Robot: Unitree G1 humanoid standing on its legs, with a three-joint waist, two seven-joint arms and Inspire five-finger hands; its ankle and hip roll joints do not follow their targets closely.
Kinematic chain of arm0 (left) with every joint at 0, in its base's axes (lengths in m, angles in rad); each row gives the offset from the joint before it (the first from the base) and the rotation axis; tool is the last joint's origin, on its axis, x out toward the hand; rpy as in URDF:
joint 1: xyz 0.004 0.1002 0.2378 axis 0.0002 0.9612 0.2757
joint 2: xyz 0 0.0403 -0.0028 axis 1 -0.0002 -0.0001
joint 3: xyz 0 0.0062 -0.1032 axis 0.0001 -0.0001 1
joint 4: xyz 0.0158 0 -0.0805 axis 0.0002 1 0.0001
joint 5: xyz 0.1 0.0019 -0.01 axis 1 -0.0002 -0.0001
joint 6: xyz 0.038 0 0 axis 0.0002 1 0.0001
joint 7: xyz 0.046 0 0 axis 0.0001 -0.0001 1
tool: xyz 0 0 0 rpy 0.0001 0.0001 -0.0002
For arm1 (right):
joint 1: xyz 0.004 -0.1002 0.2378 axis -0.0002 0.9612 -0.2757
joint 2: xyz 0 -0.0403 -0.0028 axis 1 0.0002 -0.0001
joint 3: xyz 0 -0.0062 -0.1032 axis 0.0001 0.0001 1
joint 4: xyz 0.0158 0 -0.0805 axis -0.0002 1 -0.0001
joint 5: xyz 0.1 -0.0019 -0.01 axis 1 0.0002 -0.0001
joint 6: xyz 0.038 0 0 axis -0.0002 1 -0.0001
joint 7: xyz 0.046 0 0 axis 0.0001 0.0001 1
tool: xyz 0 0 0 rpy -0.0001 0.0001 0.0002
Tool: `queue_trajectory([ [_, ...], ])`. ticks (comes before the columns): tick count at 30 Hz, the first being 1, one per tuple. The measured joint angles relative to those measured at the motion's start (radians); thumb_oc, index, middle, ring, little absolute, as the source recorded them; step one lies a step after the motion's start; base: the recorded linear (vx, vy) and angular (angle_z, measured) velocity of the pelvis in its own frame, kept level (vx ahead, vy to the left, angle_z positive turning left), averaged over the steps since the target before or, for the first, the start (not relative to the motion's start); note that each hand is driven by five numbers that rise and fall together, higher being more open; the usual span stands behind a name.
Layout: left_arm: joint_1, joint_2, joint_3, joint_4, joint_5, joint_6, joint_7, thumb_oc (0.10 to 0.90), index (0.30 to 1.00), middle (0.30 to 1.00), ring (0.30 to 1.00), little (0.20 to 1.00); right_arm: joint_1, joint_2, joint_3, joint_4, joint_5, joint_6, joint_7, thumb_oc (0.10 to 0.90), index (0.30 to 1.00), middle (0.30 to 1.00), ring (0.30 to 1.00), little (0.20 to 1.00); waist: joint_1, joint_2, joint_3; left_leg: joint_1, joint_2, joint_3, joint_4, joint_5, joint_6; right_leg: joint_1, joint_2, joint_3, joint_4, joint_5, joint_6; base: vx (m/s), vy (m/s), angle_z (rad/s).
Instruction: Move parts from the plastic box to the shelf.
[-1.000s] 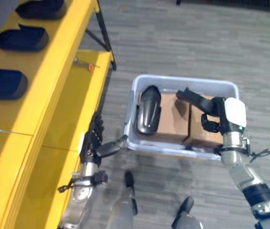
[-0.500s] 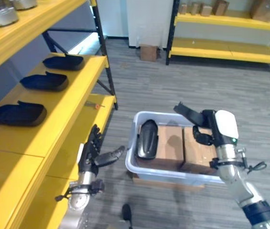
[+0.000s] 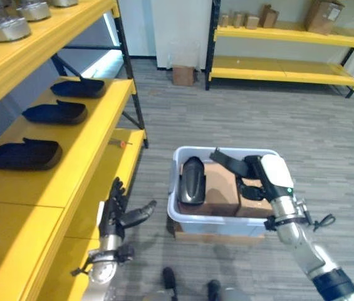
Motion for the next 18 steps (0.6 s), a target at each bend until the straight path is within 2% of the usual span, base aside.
queue_trajectory([
  [1, 0.005, 0.003, 0.003, 0.001, -0.001, 0.000, 0.002, 0.900, 1.000, 1.000, 1.000, 1.000, 0.000, 0.014, -0.007, -0.011, 0.001, -0.002, 0.002, 0.400, 0.300, 0.300, 0.300, 0.300, 0.027, -0.032, 0.010, -0.013, -0.029, 0.004, 0.118, -0.032, 0.055, 0.012, -0.056, -0.031, -0.040, 0.030, -0.011, -0.06, -0.140, 0.16],
  [2, 0.017, -0.005, 0.004, -0.001, -0.001, 0.001, -0.001, 0.900, 1.000, 1.000, 1.000, 1.000, 0.011, 0.003, -0.010, -0.037, 0.001, -0.002, 0.010, 0.400, 0.300, 0.300, 0.300, 0.300, 0.032, -0.011, 0.009, 0.004, -0.016, 0.000, 0.156, -0.074, 0.050, 0.035, -0.042, -0.048, -0.064, 0.045, 0.005, -0.05, -0.100, 0.32],
  [3, 0.029, -0.022, 0.003, -0.006, -0.001, 0.001, -0.007, 0.900, 1.000, 1.000, 1.000, 1.000, 0.027, -0.027, -0.016, -0.071, 0.002, -0.005, 0.010, 0.400, 0.300, 0.300, 0.300, 0.300, 0.015, 0.041, 0.000, 0.043, 0.018, -0.024, 0.106, -0.085, 0.046, 0.052, -0.012, -0.075, -0.077, 0.053, 0.018, -0.08, -0.083, 0.60],
  [5, 0.024, -0.028, 0.002, -0.002, -0.002, 0.002, -0.015, 0.900, 1.000, 1.000, 1.000, 1.000, 0.029, -0.026, -0.019, -0.075, 0.002, -0.015, 0.009, 0.400, 0.300, 0.300, 0.300, 0.300, 0.004, 0.046, 0.001, 0.059, 0.001, -0.044, 0.074, -0.065, 0.044, 0.059, -0.019, -0.087, -0.079, 0.068, 0.016, -0.07, -0.062, 0.73],
  [6, 0.019, -0.026, -0.010, -0.002, -0.002, 0.002, -0.022, 0.900, 1.000, 1.000, 1.000, 1.000, 0.033, -0.027, -0.029, -0.076, 0.003, -0.024, 0.009, 0.400, 0.300, 0.300, 0.300, 0.300, -0.003, 0.057, 0.003, 0.054, 0.002, -0.065, 0.069, -0.050, 0.047, 0.074, -0.022, -0.108, -0.087, 0.066, 0.015, -0.03, -0.035, 0.74],
  [9, 0.028, -0.027, -0.036, -0.005, -0.002, 0.002, -0.039, 0.900, 1.000, 1.000, 1.000, 1.000, 0.034, -0.027, -0.041, -0.076, 0.003, -0.030, 0.010, 0.400, 0.300, 0.300, 0.300, 0.300, 0.018, 0.076, 0.002, 0.052, -0.007, -0.119, 0.062, -0.033, 0.042, 0.104, -0.026, -0.168, -0.101, 0.062, 0.012, -0.03, -0.052, 0.66],
  [11, 0.040, -0.029, -0.052, -0.006, -0.002, 0.002, -0.043, 0.900, 1.000, 1.000, 1.000, 1.000, 0.054, -0.026, -0.049, -0.076, 0.003, -0.036, 0.010, 0.400, 0.300, 0.300, 0.300, 0.300, 0.024, 0.076, 0.003, 0.053, -0.011, -0.166, 0.049, -0.014, 0.043, 0.140, -0.017, -0.217, -0.124, 0.057, 0.011, -0.15, -0.050, 0.72],
  [12, 0.034, -0.028, -0.059, -0.005, -0.002, 0.002, -0.044, 0.900, 1.000, 1.000, 1.000, 1.000, 0.059, -0.024, -0.056, -0.076, 0.004, -0.038, 0.009, 0.400, 0.300, 0.300, 0.300, 0.300, 0.029, 0.074, 0.006, 0.038, -0.015, -0.186, 0.063, 0.003, 0.030, 0.145, -0.019, -0.242, -0.127, 0.060, 0.005, -0.23, -0.039, 0.90],
  [13, 0.018, -0.027, -0.066, -0.002, -0.002, 0.003, -0.044, 0.900, 1.000, 1.000, 1.000, 1.000, 0.059, -0.027, -0.062, -0.075, 0.004, -0.038, 0.008, 0.400, 0.300, 0.300, 0.300, 0.300, 0.014, 0.068, 0.012, 0.009, -0.027, -0.206, 0.079, 0.036, 0.008, 0.148, -0.024, -0.278, -0.130, 0.057, 0.000, -0.19, -0.030, 1.18],
  [14, -0.006, -0.021, -0.075, -0.001, -0.002, 0.004, -0.044, 0.900, 1.000, 1.000, 1.000, 1.000, 0.053, -0.029, -0.070, -0.075, 0.004, -0.038, 0.006, 0.400, 0.300, 0.300, 0.300, 0.300, 0.011, 0.054, 0.022, -0.012, -0.043, -0.209, 0.080, 0.087, -0.026, 0.140, -0.037, -0.299, -0.124, 0.052, -0.009, -0.13, -0.009, 1.23],
  [15, -0.029, -0.014, -0.077, -0.002, -0.003, 0.004, -0.044, 0.900, 1.000, 1.000, 1.000, 1.000, 0.037, -0.032, -0.069, -0.074, 0.003, -0.035, 0.007, 0.400, 0.300, 0.300, 0.300, 0.300, 0.012, 0.032, 0.036, -0.020, -0.046, -0.186, 0.043, 0.153, -0.098, 0.123, -0.072, -0.322, -0.114, 0.055, -0.033, -0.06, 0.022, 0.91],
  [16, -0.043, 0.000, -0.069, -0.008, -0.003, 0.003, -0.042, 0.900, 1.000, 1.000, 1.000, 1.000, -0.004, -0.021, -0.066, -0.073, 0.003, -0.038, 0.007, 0.400, 0.300, 0.300, 0.300, 0.300, 0.025, 0.010, 0.059, -0.042, 0.001, -0.020, 0.161, 0.049, 0.002, 0.112, -0.095, -0.345, -0.120, 0.063, -0.059, 0.00, 0.073, 0.76],
  [17, -0.047, 0.036, -0.065, -0.001, -0.003, 0.004, -0.042, 0.900, 1.000, 1.000, 1.000, 1.000, -0.025, -0.003, -0.072, -0.093, 0.004, -0.041, -0.005, 0.400, 0.300, 0.300, 0.300, 0.300, 0.013, -0.013, 0.075, -0.007, 0.108, 0.049, 0.342, -0.111, 0.024, 0.126, -0.109, -0.387, -0.124, 0.066, -0.061, 0.03, 0.113, 0.87],
  [18, -0.063, 0.041, -0.063, 0.003, -0.004, 0.004, -0.042, 0.900, 1.000, 1.000, 1.000, 1.000, -0.024, -0.001, -0.083, -0.098, 0.005, -0.041, -0.018, 0.400, 0.300, 0.300, 0.300, 0.300, -0.012, -0.019, 0.092, 0.017, 0.167, 0.081, 0.396, -0.149, 0.009, 0.157, -0.112, -0.422, -0.128, 0.070, -0.055, 0.03, 0.161, 0.98],
])
